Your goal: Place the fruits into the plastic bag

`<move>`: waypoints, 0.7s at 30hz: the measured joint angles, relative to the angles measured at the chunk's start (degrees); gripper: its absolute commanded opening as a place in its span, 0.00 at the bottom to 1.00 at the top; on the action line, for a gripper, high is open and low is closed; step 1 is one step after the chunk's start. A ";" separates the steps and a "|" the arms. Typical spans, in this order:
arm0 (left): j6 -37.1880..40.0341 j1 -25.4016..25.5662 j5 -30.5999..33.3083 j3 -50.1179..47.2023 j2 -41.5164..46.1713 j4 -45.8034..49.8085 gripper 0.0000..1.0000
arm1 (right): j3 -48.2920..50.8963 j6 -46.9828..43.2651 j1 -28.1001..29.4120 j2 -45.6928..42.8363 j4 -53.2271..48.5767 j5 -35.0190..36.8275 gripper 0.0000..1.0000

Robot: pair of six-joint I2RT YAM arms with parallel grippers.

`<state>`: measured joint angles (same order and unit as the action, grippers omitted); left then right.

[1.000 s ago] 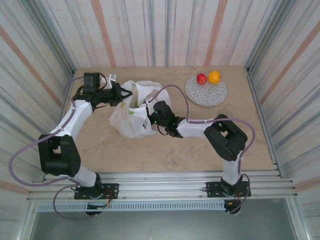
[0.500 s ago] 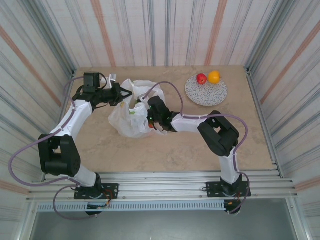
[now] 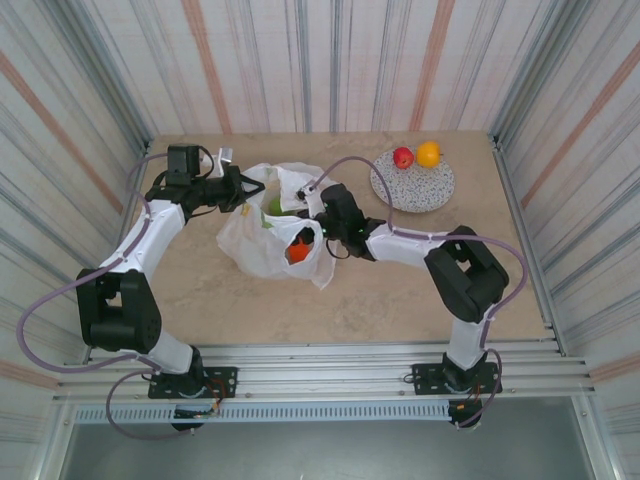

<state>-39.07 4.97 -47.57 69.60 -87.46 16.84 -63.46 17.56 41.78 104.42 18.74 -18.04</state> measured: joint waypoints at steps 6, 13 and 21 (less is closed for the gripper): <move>0.02 0.00 0.02 0.00 0.00 0.00 0.00 | 4.46 -1.51 -2.40 -7.37 -5.88 -8.90 0.77; 0.02 -0.55 0.11 0.00 0.02 0.00 0.00 | 9.86 -3.67 -5.97 -17.40 -12.04 -15.41 0.77; 0.02 -0.81 0.22 0.00 0.02 0.00 0.00 | 13.29 -4.72 -10.34 -24.35 -15.30 -19.65 0.77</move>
<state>-39.05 4.16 -47.35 69.60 -87.44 16.84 -50.17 12.84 31.44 80.07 3.44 -37.69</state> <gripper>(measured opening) 0.047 0.767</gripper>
